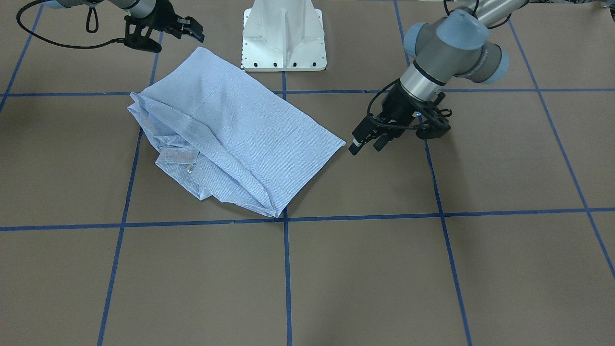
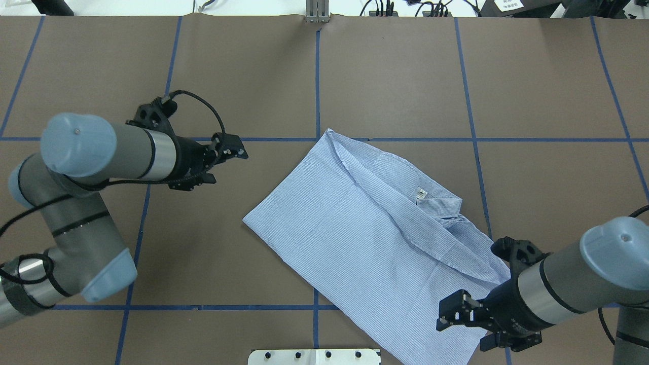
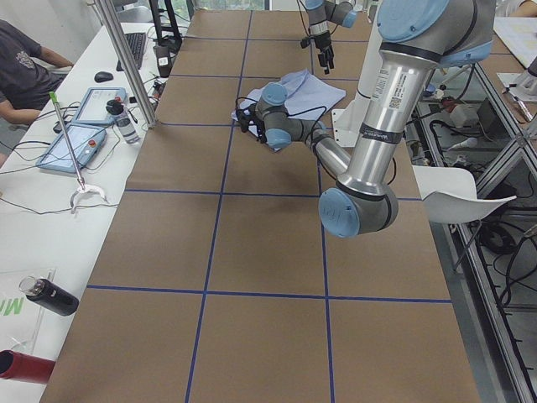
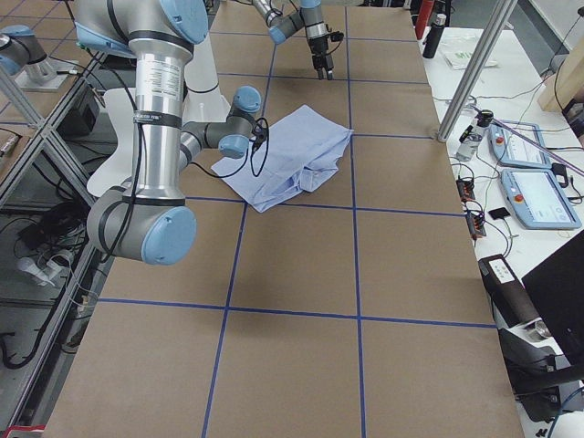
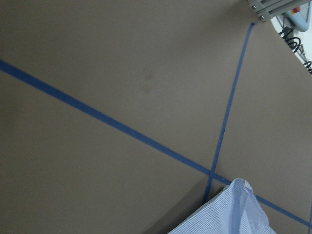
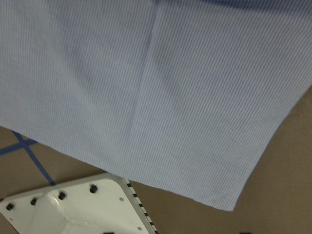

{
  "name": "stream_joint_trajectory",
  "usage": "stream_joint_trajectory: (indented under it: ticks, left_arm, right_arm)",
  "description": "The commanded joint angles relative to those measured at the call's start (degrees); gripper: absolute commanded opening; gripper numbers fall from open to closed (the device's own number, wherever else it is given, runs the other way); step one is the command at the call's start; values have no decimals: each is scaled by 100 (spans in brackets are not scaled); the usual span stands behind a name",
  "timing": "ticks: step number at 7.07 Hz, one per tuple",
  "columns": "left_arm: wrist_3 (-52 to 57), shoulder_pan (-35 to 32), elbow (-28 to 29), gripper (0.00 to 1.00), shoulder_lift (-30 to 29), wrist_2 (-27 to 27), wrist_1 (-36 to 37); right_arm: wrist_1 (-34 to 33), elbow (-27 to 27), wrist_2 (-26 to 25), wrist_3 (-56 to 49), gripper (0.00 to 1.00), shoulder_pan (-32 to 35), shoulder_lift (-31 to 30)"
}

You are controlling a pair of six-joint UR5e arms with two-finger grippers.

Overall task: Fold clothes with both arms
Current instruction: 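Drag the shirt toward the robot with the right gripper, rotating it, then grasp the shirt's corner with the left gripper while the right gripper holds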

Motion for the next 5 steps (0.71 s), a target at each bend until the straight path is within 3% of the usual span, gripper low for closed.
stream_joint_trajectory:
  ticks: [1,3,5]
  left_arm:
    - [72,623,6,90,28,625,347]
    - [274,668,523,85,2,626,-475]
    - [283,886,587,82,38,634,-516]
  right_arm:
    - [0,-200,-45,-24,100,617,165]
    - [0,-403,-167,-7,100,637,262]
    - [0,-483,-308,-15,100,646,324]
